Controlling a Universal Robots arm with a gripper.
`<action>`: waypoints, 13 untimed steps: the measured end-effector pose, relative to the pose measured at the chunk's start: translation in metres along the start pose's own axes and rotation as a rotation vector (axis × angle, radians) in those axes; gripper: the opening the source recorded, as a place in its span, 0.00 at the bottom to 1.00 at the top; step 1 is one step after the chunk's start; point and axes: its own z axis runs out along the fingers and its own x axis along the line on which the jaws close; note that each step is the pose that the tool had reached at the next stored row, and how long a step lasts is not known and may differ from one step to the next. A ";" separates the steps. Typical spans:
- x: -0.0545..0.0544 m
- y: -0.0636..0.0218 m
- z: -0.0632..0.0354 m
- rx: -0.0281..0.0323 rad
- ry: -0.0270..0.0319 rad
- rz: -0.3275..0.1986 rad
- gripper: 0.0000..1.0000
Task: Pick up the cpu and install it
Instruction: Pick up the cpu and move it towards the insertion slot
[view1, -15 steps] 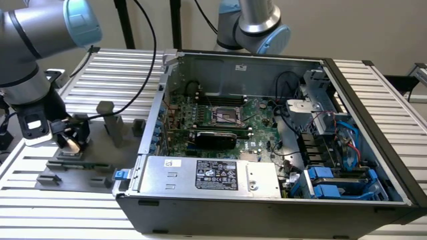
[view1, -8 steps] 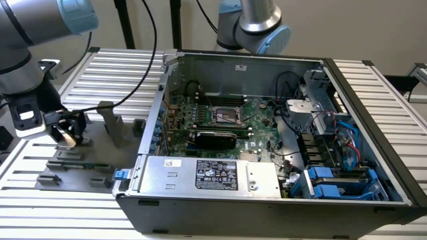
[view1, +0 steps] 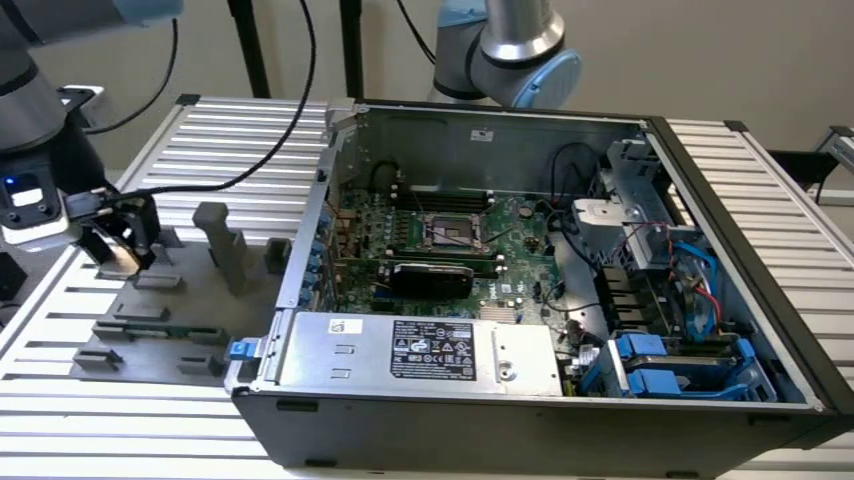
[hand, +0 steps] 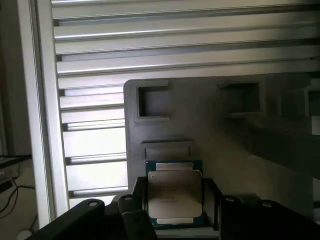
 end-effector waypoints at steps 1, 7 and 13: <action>0.000 0.0003 -0.0046 0.0000 0.0000 0.000 0.55; -0.002 0.0037 -0.0316 0.0002 -0.0001 0.000 0.55; -0.012 0.0099 -0.0582 0.0006 -0.0001 0.000 0.55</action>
